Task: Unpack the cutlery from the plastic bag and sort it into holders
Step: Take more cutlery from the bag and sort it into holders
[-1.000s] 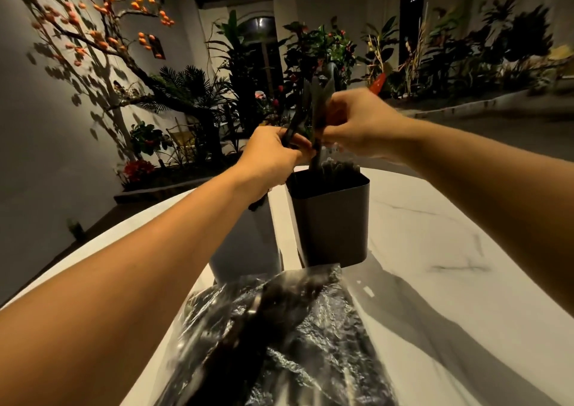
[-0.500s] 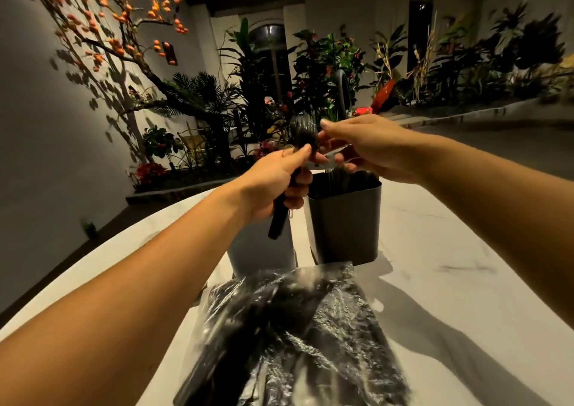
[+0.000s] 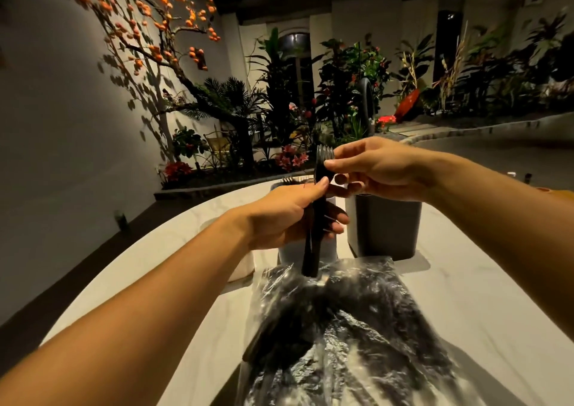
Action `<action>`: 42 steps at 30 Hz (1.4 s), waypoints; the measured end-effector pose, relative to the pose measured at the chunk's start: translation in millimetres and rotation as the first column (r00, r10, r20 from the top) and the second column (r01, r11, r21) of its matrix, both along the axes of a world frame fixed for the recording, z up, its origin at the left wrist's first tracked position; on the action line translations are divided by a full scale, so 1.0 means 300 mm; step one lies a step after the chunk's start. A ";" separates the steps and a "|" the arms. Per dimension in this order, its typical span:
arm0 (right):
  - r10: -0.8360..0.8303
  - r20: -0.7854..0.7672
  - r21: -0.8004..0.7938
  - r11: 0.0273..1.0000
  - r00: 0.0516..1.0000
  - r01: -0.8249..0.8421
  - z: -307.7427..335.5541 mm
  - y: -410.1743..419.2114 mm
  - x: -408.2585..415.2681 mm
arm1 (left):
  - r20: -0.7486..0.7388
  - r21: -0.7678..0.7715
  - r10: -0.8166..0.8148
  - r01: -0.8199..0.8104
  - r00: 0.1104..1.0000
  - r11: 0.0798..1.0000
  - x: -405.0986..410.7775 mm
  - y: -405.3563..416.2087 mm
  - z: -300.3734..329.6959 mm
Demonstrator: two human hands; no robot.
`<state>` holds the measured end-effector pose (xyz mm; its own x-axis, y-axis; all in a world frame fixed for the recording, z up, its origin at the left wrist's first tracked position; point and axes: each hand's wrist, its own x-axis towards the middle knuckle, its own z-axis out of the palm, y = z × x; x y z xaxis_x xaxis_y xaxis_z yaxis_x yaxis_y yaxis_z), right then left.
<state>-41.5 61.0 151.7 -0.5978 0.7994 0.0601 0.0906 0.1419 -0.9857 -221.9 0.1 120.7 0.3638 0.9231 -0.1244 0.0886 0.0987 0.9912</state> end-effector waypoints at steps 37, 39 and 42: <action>-0.515 0.225 0.605 0.739 0.827 0.295 0.002 0.199 -0.208 | -0.368 0.709 0.586 -0.189 0.722 0.679 -0.159 0.328 0.042; -0.540 0.335 0.610 0.749 0.773 0.259 -0.015 0.207 -0.214 | -0.367 0.625 0.553 -0.242 0.748 0.742 -0.165 0.318 0.041; -0.568 0.307 0.627 0.725 0.763 0.287 0.000 0.195 -0.215 | -0.257 0.482 0.525 -0.363 0.812 0.797 -0.173 0.284 0.057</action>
<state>-105.9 119.6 151.7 -0.2617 0.8954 0.3602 0.6803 0.4359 -0.5892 -273.9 85.3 137.9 -0.0966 0.9640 0.2476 0.4902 -0.1704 0.8548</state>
